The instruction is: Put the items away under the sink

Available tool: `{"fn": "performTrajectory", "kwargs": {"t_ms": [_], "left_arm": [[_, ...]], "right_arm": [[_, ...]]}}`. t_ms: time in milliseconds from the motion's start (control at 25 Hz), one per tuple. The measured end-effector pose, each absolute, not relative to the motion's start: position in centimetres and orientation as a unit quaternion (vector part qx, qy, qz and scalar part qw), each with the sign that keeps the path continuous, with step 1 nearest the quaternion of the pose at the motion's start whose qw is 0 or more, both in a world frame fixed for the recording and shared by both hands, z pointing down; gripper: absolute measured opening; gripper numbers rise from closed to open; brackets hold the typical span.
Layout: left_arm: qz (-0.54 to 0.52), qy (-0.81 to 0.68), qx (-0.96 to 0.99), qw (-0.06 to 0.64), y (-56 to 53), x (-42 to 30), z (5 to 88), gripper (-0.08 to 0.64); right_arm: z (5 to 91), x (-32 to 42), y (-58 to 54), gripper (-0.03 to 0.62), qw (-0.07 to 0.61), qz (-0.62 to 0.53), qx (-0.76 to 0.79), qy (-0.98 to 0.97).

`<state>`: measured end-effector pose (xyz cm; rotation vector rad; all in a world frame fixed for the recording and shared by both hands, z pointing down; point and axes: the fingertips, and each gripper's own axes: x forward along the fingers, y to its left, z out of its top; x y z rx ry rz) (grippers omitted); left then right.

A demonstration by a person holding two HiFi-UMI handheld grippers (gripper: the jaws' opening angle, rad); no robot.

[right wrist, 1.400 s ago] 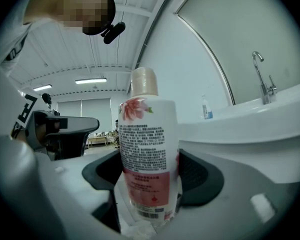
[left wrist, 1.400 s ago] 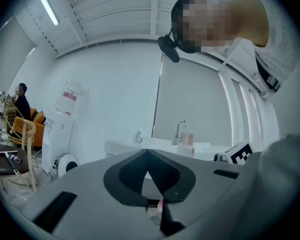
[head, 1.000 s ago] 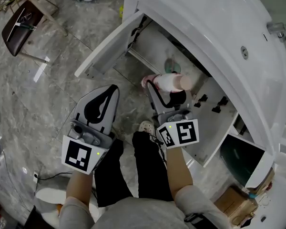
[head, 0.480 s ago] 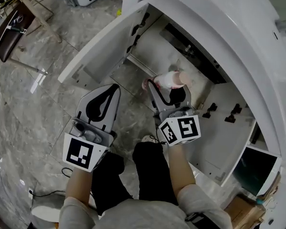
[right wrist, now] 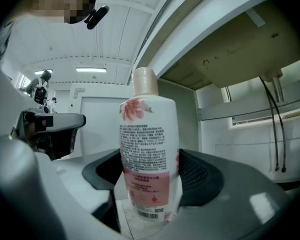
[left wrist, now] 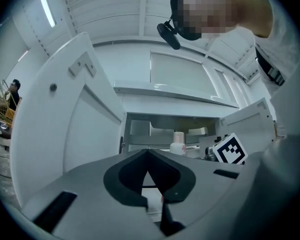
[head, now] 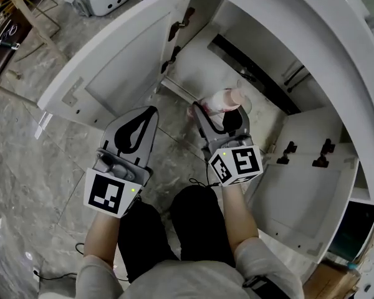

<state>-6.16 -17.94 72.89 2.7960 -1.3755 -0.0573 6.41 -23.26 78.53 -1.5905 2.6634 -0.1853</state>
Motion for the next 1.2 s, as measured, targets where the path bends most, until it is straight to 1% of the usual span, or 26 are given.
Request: {"fn": "performTrajectory", "kwargs": {"t_ms": [160,280,480,1080,1200], "left_arm": [[-0.030,-0.435,0.900,0.008,-18.4,-5.6,75.2,0.008],[-0.056,-0.424,0.904,-0.004,-18.8,-4.9,75.6,0.008],[-0.064,-0.413,0.909,-0.006,-19.0,-4.2,76.2,0.008],[-0.049,-0.437,0.898,-0.002,-19.5,-6.3,77.9,0.008],[-0.047,-0.442,0.896,-0.001,-19.5,-6.8,78.1,0.008]], "right_arm": [[81.4,7.2,-23.8,0.350,0.021,-0.064,-0.514,0.855],[82.9,7.9,-24.8,0.350,0.015,-0.061,-0.520,0.852],[84.8,8.9,-27.1,0.350,0.016,-0.066,-0.530,0.845],[90.7,10.4,-34.8,0.350,0.002,-0.100,-0.573,0.814],[91.6,10.6,-36.0,0.350,-0.010,-0.100,-0.581,0.807]]}}
